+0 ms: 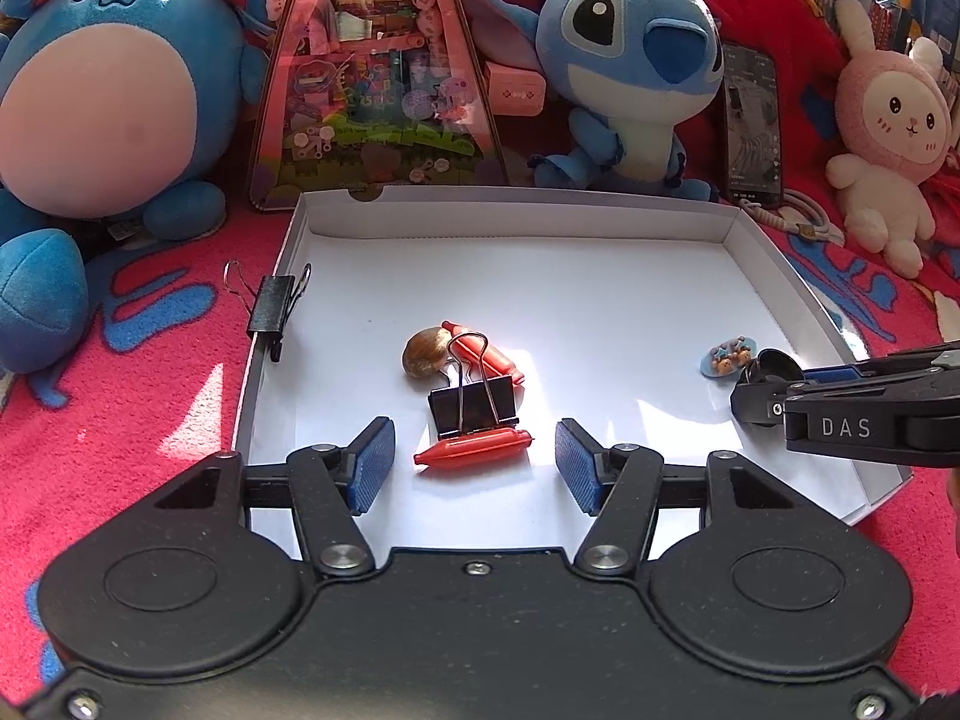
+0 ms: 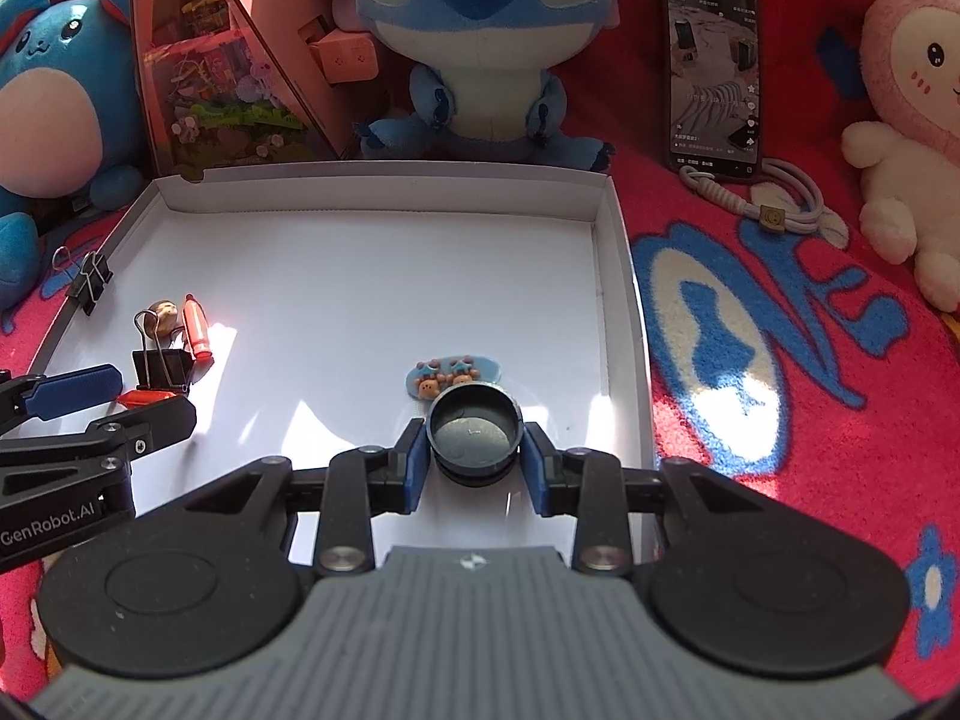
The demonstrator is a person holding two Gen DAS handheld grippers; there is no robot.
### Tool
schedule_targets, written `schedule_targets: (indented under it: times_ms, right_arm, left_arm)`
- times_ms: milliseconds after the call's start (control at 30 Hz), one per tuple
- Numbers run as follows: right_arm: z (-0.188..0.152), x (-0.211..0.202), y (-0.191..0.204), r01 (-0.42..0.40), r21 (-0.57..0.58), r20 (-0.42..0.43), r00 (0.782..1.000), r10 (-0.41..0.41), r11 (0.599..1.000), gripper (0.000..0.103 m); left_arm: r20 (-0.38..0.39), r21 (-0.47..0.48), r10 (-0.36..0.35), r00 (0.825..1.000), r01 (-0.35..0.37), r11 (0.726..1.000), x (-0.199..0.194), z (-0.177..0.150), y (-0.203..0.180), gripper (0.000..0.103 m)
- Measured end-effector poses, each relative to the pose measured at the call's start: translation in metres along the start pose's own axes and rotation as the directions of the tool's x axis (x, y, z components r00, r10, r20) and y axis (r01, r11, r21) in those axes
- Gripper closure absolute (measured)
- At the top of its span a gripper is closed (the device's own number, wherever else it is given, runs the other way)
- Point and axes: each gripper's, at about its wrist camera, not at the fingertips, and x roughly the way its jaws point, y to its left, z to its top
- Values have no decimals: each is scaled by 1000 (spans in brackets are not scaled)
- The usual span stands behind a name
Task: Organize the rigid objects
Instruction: 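Open the left tool to drop the marker while the right tool sets the cap on the first cap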
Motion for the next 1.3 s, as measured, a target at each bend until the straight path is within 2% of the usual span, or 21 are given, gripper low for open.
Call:
schedule_targets:
  times_ms: [133,300,600,1000,1300]
  right_arm:
    - [-1,0,1,3,-7,6,1000,-3,1000,57]
    - [-4,-1,0,2,0,30,1000,-2,1000,35]
    - [-14,-20,-3,3,-19,94,996,-1,1000,19]
    - [-41,-68,-4,-23,-58,215,976,35,998,13]
    - [-68,-97,6,-21,-118,292,955,55,993,7]
  left_arm:
    - [3,-2,3,1000,-3,1000,0,-1,1,34]
    - [16,5,0,1000,0,1000,-5,-2,0,23]
    - [57,25,-27,998,25,999,-31,-8,0,19]
    - [153,77,-85,984,74,994,-91,-34,-4,16]
    - [189,124,-109,976,87,988,-121,-59,-8,15]
